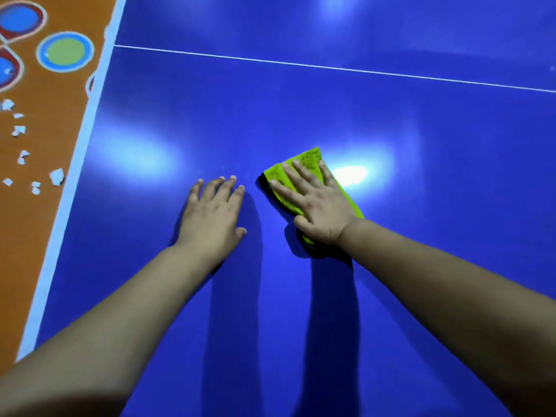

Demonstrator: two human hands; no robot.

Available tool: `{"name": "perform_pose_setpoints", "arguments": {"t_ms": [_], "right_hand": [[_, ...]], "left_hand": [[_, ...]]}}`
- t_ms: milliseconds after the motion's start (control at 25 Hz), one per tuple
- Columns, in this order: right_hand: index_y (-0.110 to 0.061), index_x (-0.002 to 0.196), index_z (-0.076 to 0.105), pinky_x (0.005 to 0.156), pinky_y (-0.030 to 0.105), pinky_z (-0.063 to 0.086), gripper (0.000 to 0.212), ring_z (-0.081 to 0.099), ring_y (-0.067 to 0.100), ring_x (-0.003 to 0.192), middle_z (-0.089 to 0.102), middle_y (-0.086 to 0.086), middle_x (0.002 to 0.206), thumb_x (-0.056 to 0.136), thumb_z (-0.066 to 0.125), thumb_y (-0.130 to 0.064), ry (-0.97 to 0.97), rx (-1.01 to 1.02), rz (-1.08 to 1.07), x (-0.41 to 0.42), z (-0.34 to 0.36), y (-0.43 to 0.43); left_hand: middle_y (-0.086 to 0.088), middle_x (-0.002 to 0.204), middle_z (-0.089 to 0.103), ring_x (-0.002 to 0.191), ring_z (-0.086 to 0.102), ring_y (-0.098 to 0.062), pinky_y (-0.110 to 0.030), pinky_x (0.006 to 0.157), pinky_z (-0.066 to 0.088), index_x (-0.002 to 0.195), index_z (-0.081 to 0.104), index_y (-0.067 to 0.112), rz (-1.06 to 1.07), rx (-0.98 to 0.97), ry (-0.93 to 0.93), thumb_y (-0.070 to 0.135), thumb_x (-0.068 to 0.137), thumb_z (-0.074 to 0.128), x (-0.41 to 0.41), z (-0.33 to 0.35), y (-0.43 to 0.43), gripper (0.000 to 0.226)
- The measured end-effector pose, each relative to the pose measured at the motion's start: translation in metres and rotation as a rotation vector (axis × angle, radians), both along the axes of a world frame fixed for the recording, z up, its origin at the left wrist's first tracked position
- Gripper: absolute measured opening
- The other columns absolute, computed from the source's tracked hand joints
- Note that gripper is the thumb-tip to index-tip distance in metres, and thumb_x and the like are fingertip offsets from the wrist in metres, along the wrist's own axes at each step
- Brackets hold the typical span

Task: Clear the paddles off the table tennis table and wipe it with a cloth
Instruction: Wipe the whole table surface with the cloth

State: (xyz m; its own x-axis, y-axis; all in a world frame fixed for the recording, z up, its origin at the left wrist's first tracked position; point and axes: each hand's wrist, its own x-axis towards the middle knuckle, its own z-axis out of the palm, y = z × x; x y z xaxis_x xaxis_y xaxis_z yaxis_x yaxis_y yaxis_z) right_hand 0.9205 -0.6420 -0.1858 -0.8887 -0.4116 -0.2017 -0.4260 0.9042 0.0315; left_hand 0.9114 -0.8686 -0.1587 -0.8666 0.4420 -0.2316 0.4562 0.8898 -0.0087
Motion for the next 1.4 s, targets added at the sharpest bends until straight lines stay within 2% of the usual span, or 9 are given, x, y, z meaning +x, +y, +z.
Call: {"name": "perform_pose_setpoints", "arguments": {"t_ms": [120, 280, 560, 720, 920, 1240, 1400], "right_hand": [[-0.028, 0.149, 0.030, 0.114, 0.061, 0.012, 0.079, 0.017, 0.029, 0.146, 0.021, 0.010, 0.158, 0.071, 0.033, -0.040, 0.006, -0.038, -0.010, 0.073, 0.001, -0.022], [-0.028, 0.150, 0.029, 0.113, 0.062, 0.013, 0.079, 0.015, 0.029, 0.147, 0.020, 0.011, 0.158, 0.072, 0.037, -0.040, -0.009, -0.058, -0.017, 0.172, 0.003, -0.053], [-0.028, 0.150, 0.026, 0.110, 0.066, 0.015, 0.083, 0.008, 0.031, 0.148, 0.016, 0.011, 0.159, 0.071, 0.042, -0.043, -0.082, -0.142, -0.033, 0.303, 0.006, -0.099], [-0.028, 0.150, 0.027, 0.112, 0.062, 0.014, 0.081, 0.007, 0.029, 0.148, 0.016, 0.008, 0.159, 0.072, 0.041, -0.044, -0.106, -0.163, -0.024, 0.334, 0.004, -0.093], [-0.030, 0.148, 0.032, 0.113, 0.057, 0.012, 0.077, 0.013, 0.027, 0.147, 0.022, 0.006, 0.158, 0.072, 0.038, -0.043, -0.057, -0.204, -0.049, 0.339, 0.002, -0.022], [-0.030, 0.148, 0.034, 0.113, 0.057, 0.015, 0.078, 0.016, 0.028, 0.147, 0.025, 0.005, 0.157, 0.070, 0.043, -0.038, 0.009, -0.219, -0.144, 0.355, 0.000, 0.165], [-0.032, 0.149, 0.029, 0.113, 0.057, 0.014, 0.082, 0.015, 0.026, 0.147, 0.023, 0.004, 0.158, 0.069, 0.043, -0.038, 0.015, -0.162, -0.192, 0.357, 0.006, 0.260]], "left_hand": [[-0.007, 0.151, 0.029, 0.138, 0.022, -0.026, -0.042, 0.112, 0.012, 0.142, 0.034, 0.013, 0.059, 0.141, 0.030, 0.031, 0.085, 0.060, 0.043, 0.004, -0.014, 0.065], [-0.013, 0.143, 0.040, 0.134, 0.030, -0.032, -0.046, 0.110, 0.019, 0.133, 0.047, 0.007, 0.113, 0.222, 0.013, 0.018, 0.081, 0.066, 0.106, 0.005, -0.045, 0.056], [-0.016, 0.137, 0.048, 0.129, 0.038, -0.036, -0.052, 0.105, 0.028, 0.125, 0.055, 0.003, 0.191, 0.270, -0.063, 0.008, 0.076, 0.068, 0.200, 0.003, -0.069, 0.051], [-0.016, 0.137, 0.047, 0.130, 0.036, -0.036, -0.051, 0.105, 0.027, 0.125, 0.055, 0.004, 0.215, 0.252, -0.104, 0.009, 0.077, 0.067, 0.230, 0.007, -0.050, 0.049], [-0.013, 0.142, 0.043, 0.133, 0.031, -0.032, -0.047, 0.108, 0.023, 0.129, 0.052, 0.007, 0.213, 0.232, -0.101, 0.013, 0.081, 0.063, 0.250, 0.014, 0.021, 0.049], [-0.010, 0.142, 0.043, 0.132, 0.034, -0.031, -0.045, 0.109, 0.022, 0.128, 0.053, 0.010, 0.250, 0.304, -0.080, 0.014, 0.083, 0.063, 0.290, 0.016, 0.193, 0.047], [-0.009, 0.142, 0.043, 0.131, 0.036, -0.031, -0.044, 0.110, 0.022, 0.128, 0.054, 0.011, 0.267, 0.356, -0.098, 0.013, 0.082, 0.063, 0.303, 0.022, 0.253, 0.047]]}}
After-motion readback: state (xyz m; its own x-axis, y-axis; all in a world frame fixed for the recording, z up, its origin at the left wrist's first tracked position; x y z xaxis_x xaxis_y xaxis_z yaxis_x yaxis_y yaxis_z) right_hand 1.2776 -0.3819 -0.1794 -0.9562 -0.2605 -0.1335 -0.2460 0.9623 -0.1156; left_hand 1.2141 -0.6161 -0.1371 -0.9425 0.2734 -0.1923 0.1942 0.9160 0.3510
